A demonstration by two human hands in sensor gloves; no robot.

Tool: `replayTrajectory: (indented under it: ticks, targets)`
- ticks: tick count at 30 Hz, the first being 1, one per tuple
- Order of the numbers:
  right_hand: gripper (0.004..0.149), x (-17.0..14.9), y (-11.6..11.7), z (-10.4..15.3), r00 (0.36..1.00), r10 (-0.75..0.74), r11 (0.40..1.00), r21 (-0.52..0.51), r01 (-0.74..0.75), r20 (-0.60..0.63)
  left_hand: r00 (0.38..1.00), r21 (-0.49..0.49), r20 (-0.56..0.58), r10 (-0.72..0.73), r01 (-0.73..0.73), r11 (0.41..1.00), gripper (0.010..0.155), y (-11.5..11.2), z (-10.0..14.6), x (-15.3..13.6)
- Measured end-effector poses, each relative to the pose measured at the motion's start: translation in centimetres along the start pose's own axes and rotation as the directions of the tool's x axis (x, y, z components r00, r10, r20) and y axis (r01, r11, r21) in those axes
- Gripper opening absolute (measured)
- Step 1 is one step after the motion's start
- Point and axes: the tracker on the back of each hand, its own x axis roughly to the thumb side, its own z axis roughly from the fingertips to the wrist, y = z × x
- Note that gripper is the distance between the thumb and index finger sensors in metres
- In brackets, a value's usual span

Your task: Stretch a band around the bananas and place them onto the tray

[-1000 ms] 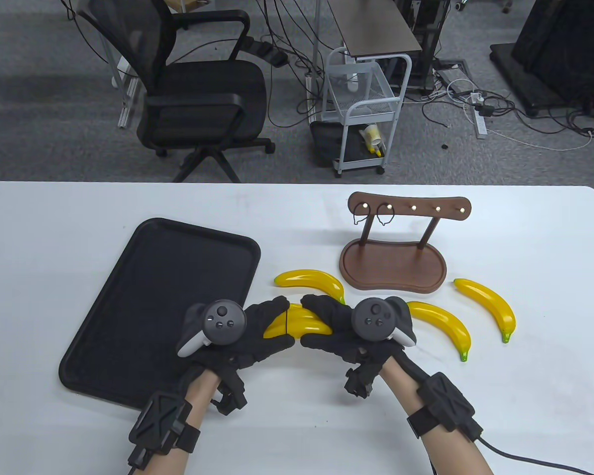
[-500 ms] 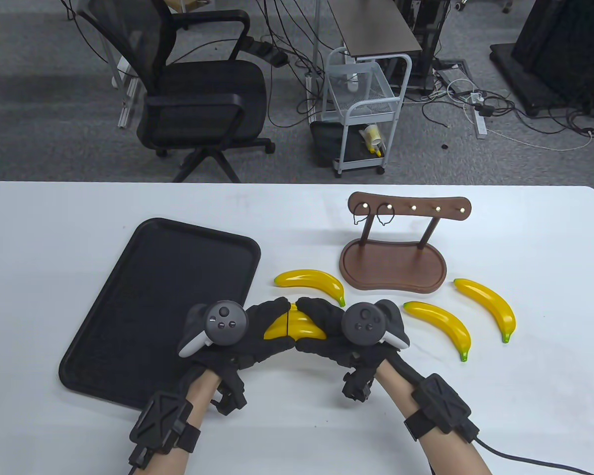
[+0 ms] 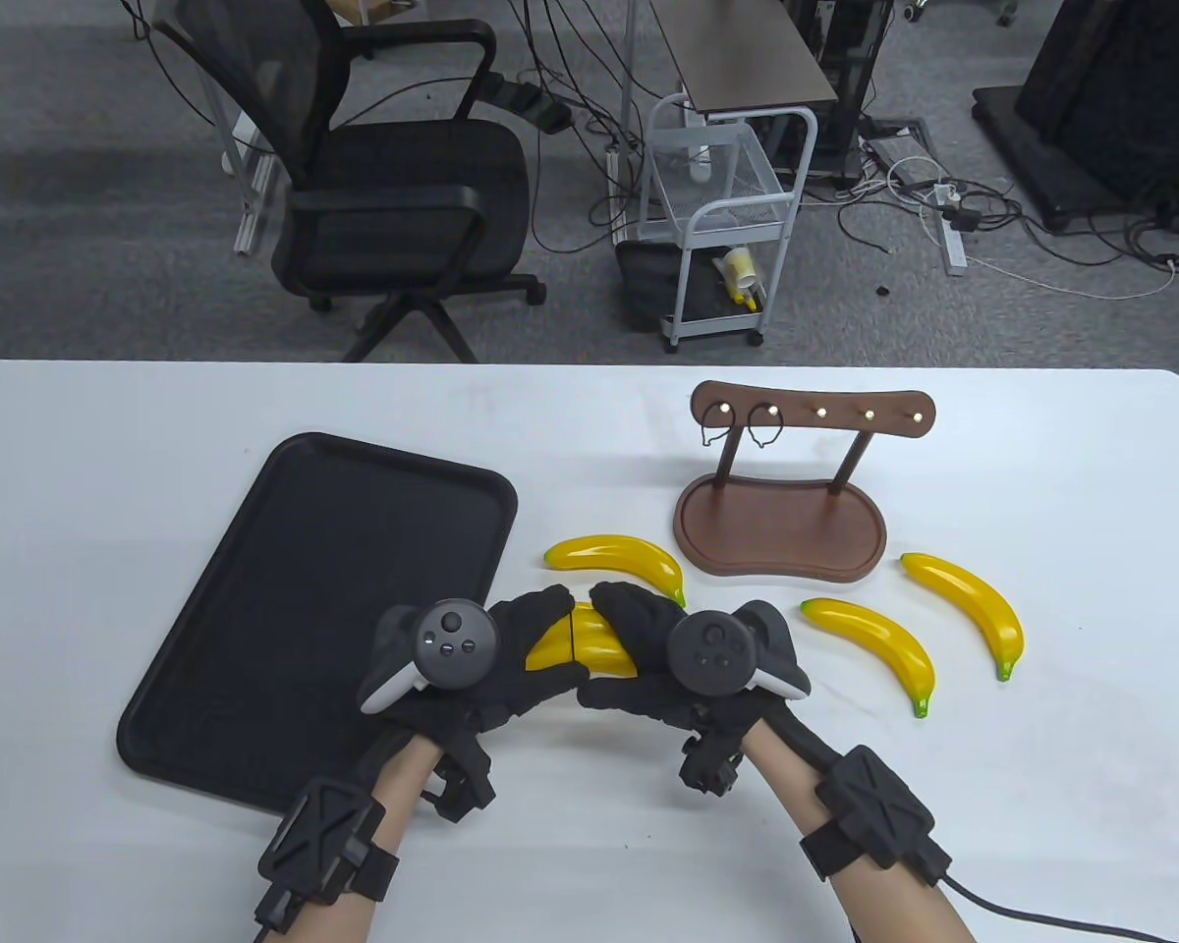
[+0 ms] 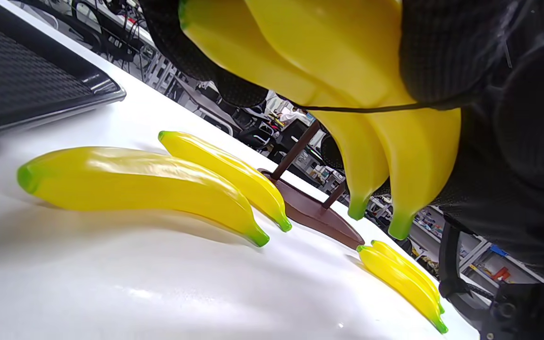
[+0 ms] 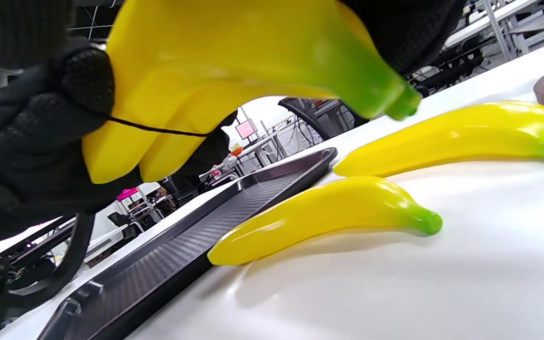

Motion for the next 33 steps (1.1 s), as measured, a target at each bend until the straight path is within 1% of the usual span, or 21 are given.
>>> replayTrajectory:
  ticks: [2, 8, 11, 13, 18, 21, 27, 31, 33]
  targets:
    - [0.103, 0.1, 0.0, 0.0, 1.0, 0.006, 1.0, -0.009, -0.006, -0.006, 1.0, 0.008, -0.002, -0.015, 0.015, 1.0, 0.08, 0.0, 0.0, 0.2]
    - [0.107, 0.8, 0.2, 0.1, 0.997, 0.074, 0.996, -0.04, -0.074, -0.014, 1.0, 0.013, -0.004, 0.004, -0.004, 1.0, 0.08, 0.0, 0.0, 0.2]
    - [0.104, 0.9, 0.3, 0.1, 0.994, 0.103, 0.993, -0.059, -0.104, -0.02, 1.0, 0.017, -0.004, -0.004, 0.004, 1.0, 0.08, -0.1, 0.0, 0.4]
    - [0.103, 0.8, 0.2, 0.1, 0.997, 0.075, 0.995, -0.06, -0.076, -0.015, 1.0, 0.018, -0.002, -0.009, 0.009, 1.0, 0.08, -0.1, 0.0, 0.4]
    - [0.098, 0.7, -0.2, 0.2, 0.999, 0.044, 0.996, -0.073, -0.043, 0.005, 0.999, 0.014, 0.011, 0.033, -0.033, 0.999, 0.082, 0.1, 0.0, 0.2]
    - [0.095, 0.3, -0.3, 0.2, 1.0, -0.002, 0.997, -0.077, 0.004, 0.014, 0.999, 0.009, 0.016, 0.047, -0.047, 0.999, 0.084, 0.1, 0.0, 0.1]
    - [0.085, -0.9, -0.4, 0.1, 0.995, -0.102, 0.994, -0.048, 0.103, 0.014, 0.997, -0.002, 0.016, 0.069, -0.069, 0.998, 0.085, 0.1, 0.0, -0.3]
    - [0.085, -1.0, -0.2, 0.1, 0.996, -0.093, 0.995, -0.033, 0.094, 0.01, 0.997, -0.006, 0.009, 0.073, -0.073, 0.997, 0.084, 0.1, -0.1, -0.5]
    - [0.086, -0.9, 0.0, 0.1, 0.998, -0.066, 0.997, -0.03, 0.066, 0.011, 0.997, -0.004, 0.003, 0.08, -0.08, 0.997, 0.083, 0.2, 0.0, -0.6]
